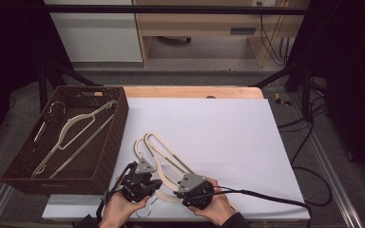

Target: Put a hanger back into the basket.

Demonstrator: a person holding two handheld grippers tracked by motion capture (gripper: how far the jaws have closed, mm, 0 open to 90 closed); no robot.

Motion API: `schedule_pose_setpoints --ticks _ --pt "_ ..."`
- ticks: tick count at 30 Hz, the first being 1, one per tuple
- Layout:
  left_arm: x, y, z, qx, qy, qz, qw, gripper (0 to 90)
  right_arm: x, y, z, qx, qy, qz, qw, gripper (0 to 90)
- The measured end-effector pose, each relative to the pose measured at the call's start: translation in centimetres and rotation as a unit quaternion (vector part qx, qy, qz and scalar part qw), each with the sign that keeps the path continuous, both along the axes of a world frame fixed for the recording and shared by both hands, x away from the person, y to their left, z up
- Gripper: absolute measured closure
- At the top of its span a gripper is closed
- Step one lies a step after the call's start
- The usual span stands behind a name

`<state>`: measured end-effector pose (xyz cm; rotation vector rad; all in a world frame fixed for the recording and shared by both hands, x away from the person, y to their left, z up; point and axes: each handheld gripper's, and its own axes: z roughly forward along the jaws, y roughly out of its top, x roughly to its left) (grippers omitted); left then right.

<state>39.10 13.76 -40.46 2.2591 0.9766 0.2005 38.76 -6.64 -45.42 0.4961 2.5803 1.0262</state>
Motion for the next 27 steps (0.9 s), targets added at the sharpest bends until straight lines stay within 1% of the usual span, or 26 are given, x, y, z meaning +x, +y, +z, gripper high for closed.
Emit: schedule_pose_setpoints --ticks 1,3,5,7,8,9,10,11,12,13,14,15,16,17,18,19,20,21,22,23,24,25,26,27 --pt "0.0 0.0 0.0 0.0 0.001 0.0 1.0 88.7 0.0 0.1 0.0 0.002 0.003 0.006 1.0 70.1" --pt "0.0 0.0 0.0 -0.005 0.003 0.004 1.0 88.7 -0.1 0.1 -0.1 0.0 0.002 0.011 0.9999 74.7" --pt "0.0 0.1 0.0 -0.006 0.003 0.005 1.0 88.6 -0.1 0.1 -0.1 0.001 0.001 0.011 0.9999 75.1" --pt "0.0 0.1 0.0 -0.007 0.001 0.003 1.0 88.6 -0.2 0.1 0.0 -0.002 -0.012 0.018 0.9998 76.2" --pt "0.0 0.1 0.0 -0.007 0.001 0.003 1.0 88.5 -0.2 0.1 0.0 -0.002 -0.012 0.018 0.9998 76.2" --pt "0.0 0.1 0.1 -0.008 0.002 0.003 1.0 88.5 -0.2 0.0 0.0 -0.003 -0.017 0.022 0.9996 76.5" --pt "0.0 0.1 0.1 -0.012 0.0 0.003 0.9999 88.1 -0.3 0.0 0.1 -0.003 -0.015 0.025 0.9996 76.9" --pt "0.0 0.3 0.3 -0.026 -0.011 -0.001 0.9996 87.7 -0.3 0.0 0.1 -0.001 -0.019 0.025 0.9995 77.1" --pt "0.0 0.5 0.5 -0.042 -0.011 -0.01 0.999 85.5 -0.2 -0.1 0.2 -0.002 -0.024 0.027 0.9993 77.3" --pt "0.0 0.7 0.6 -0.064 -0.017 -0.021 0.9976 79.9 -0.2 -0.2 0.3 -0.003 -0.024 0.027 0.9993 77.5" --pt "0.0 0.9 0.9 -0.078 -0.023 -0.023 0.9964 75.4 -0.2 -0.2 0.3 -0.003 -0.024 0.028 0.9993 77.6" --pt "0.0 0.9 0.9 -0.078 -0.023 -0.023 0.9964 70.7 -0.2 -0.2 0.3 -0.003 -0.024 0.028 0.9993 77.6" --pt "-0.1 1.3 1.5 -0.097 -0.048 -0.029 0.9937 65.0 -0.2 -0.3 0.4 -0.007 -0.029 0.028 0.9992 77.7" --pt "-0.1 1.3 1.5 -0.097 -0.048 -0.029 0.9937 60.6 -0.2 -0.3 0.4 -0.007 -0.029 0.028 0.9992 77.7" --pt "-0.2 1.9 2.2 -0.114 -0.071 -0.03 0.9905 55.9 -0.1 -0.5 0.6 -0.01 -0.027 0.027 0.9992 77.9" --pt "-0.2 1.9 2.2 -0.114 -0.071 -0.03 0.9905 51.2 -0.1 -0.5 0.6 -0.01 -0.027 0.027 0.9992 77.9" --pt "-0.2 2.2 2.5 -0.119 -0.083 -0.032 0.9889 51.2 -0.1 -0.6 0.8 -0.012 -0.03 0.029 0.9991 78.1" --pt "-0.2 2.7 3.2 -0.128 -0.101 -0.033 0.986 41.4 0.0 -0.8 1.1 -0.011 -0.031 0.024 0.9992 78.4" --pt "-0.2 3.1 3.4 -0.131 -0.113 -0.032 0.9845 36.6 0.1 -0.9 1.3 -0.011 -0.032 0.023 0.9992 78.6" --pt "-0.2 3.1 3.4 -0.131 -0.113 -0.032 0.9845 31.8 0.2 -1.1 1.5 -0.011 -0.034 0.025 0.9991 78.8" --pt "-0.2 3.4 3.7 -0.133 -0.12 -0.033 0.9833 31.8 0.2 -1.1 1.5 -0.011 -0.034 0.025 0.9991 78.8" --pt "-0.2 3.7 3.9 -0.137 -0.127 -0.033 0.9819 28.4 0.3 -1.2 1.7 -0.009 -0.034 0.02 0.9992 79.1" --pt "-0.2 4.3 4.3 -0.142 -0.146 -0.036 0.9785 22.5 0.6 -1.7 2.1 -0.007 -0.033 0.015 0.9993 79.6" --pt "-0.2 4.6 4.5 -0.142 -0.151 -0.039 0.9776 19.0 0.8 -2.0 2.4 -0.008 -0.036 0.014 0.9992 79.9"
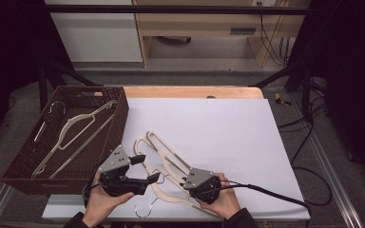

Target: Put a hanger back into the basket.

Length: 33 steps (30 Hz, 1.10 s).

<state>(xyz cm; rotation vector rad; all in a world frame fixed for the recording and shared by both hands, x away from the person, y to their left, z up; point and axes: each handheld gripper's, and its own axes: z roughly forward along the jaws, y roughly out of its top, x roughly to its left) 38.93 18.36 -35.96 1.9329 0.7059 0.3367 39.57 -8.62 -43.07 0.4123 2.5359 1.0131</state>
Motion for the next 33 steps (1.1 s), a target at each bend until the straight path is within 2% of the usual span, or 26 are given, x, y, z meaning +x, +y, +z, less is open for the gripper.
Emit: schedule_pose_setpoints --ticks 2,5,9,13,21,27,31,33 --pt "0.0 0.3 0.1 -0.001 -0.007 0.001 1.0 16.4 0.2 -0.3 0.2 0.001 0.002 -0.008 1.0 80.3" --pt "0.1 1.0 0.3 -0.007 -0.016 0.008 0.9998 13.2 1.5 -1.8 1.0 0.023 0.002 -0.02 0.9995 82.0" --pt "0.7 1.5 -0.2 0.0 -0.012 0.019 0.9998 13.5 2.6 -3.1 1.8 0.037 0.006 -0.037 0.9986 84.2" --pt "1.3 1.7 -0.8 0.008 -0.008 0.029 0.9995 14.4 3.4 -4.0 2.5 0.044 0.001 -0.049 0.9979 86.4" --pt "1.5 2.0 -1.0 0.014 -0.014 0.023 0.9995 14.5 4.0 -5.3 3.7 0.063 0.001 -0.052 0.9967 86.8" --pt "1.5 1.7 -0.7 0.028 -0.024 -0.001 0.9993 12.8 3.6 -6.4 5.5 0.08 0.008 -0.017 0.9966 86.8" --pt "1.5 1.3 -0.5 0.04 -0.028 -0.017 0.9986 12.5 3.0 -6.5 6.2 0.082 0.028 0.018 0.9961 86.8" --pt "1.5 0.7 -0.4 0.05 -0.027 -0.037 0.9977 13.4 2.6 -6.5 6.4 0.082 0.04 0.035 0.9952 86.8"
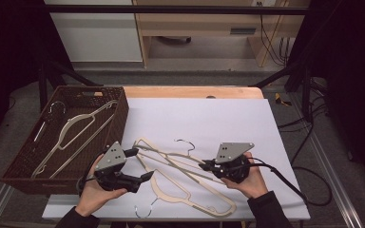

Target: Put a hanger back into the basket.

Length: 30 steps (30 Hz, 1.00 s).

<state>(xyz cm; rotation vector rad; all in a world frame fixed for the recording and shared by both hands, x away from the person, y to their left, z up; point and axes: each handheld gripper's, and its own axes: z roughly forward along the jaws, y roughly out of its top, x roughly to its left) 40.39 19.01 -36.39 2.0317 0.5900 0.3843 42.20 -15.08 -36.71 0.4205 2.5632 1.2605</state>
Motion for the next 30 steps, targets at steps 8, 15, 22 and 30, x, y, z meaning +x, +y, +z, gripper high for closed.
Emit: schedule_pose_setpoints --ticks 8,15,22,30 --pt "0.1 -2.6 -0.8 0.044 0.018 -0.055 0.9974 25.7 -0.9 0.9 -0.4 -0.004 0.03 0.053 0.9981 86.7" --pt "0.3 -4.8 -1.6 0.086 0.03 -0.104 0.9904 49.1 -1.2 1.6 -0.9 -0.012 0.044 0.075 0.9962 86.8" --pt "0.1 -5.5 -1.9 0.102 0.029 -0.121 0.987 73.3 -1.3 1.9 -1.3 -0.016 0.053 0.099 0.9935 86.7" --pt "-0.4 -5.8 -1.6 0.088 0.037 -0.125 0.9875 80.8 -0.9 1.5 -0.9 -0.011 0.039 0.066 0.997 80.5"
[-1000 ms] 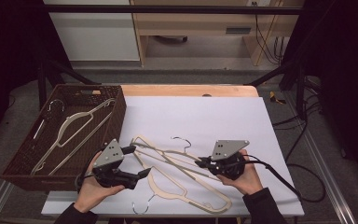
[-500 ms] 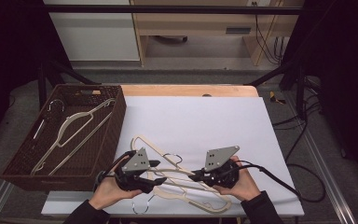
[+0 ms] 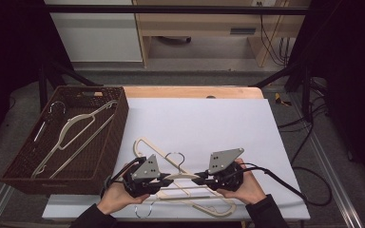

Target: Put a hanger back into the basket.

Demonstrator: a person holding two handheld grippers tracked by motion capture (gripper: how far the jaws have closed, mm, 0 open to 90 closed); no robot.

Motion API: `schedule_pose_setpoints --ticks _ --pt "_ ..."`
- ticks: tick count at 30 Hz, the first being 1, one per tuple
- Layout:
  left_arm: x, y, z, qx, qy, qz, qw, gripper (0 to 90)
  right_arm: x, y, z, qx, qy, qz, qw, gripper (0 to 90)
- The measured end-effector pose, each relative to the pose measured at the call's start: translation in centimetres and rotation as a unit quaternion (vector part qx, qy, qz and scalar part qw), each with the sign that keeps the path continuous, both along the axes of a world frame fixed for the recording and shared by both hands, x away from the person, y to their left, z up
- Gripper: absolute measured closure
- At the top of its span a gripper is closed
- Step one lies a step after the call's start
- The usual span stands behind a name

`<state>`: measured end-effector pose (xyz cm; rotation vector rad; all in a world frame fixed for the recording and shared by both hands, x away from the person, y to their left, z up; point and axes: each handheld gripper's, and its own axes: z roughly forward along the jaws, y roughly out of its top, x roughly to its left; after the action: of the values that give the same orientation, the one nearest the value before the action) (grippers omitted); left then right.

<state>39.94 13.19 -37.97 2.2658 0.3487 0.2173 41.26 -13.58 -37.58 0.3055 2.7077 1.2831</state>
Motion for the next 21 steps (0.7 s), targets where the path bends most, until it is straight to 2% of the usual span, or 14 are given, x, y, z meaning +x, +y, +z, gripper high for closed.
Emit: schedule_pose_setpoints --ticks 5,8,9,10,12,15,21 --pt "-0.7 -0.4 0.3 -0.005 0.006 -0.003 1.0 85.9 0.3 0.1 0.0 0.009 -0.026 -0.034 0.999 68.4" --pt "-1.0 -0.5 0.5 -0.015 0.009 0.009 0.9998 86.2 0.4 0.1 0.1 0.018 -0.019 -0.049 0.9985 62.6" --pt "-1.0 -0.5 0.5 -0.015 0.009 0.009 0.9998 86.2 0.4 0.0 0.1 0.024 -0.021 -0.05 0.9982 57.2" --pt "-1.0 -0.4 0.6 -0.018 0.01 0.015 0.9997 86.2 0.4 0.0 0.1 0.024 -0.021 -0.05 0.9982 57.2" --pt "-0.9 -0.1 0.8 -0.024 0.014 0.032 0.9991 86.2 0.2 -0.4 0.6 0.045 -0.037 -0.068 0.996 47.6" --pt "-0.9 0.4 1.4 -0.034 0.016 0.049 0.9981 86.3 -0.1 -1.2 1.2 0.064 -0.052 -0.091 0.9924 39.4" --pt "-0.9 2.2 3.8 -0.047 -0.004 0.074 0.9961 86.3 -0.6 -3.6 2.0 0.105 -0.062 -0.145 0.9819 27.2"
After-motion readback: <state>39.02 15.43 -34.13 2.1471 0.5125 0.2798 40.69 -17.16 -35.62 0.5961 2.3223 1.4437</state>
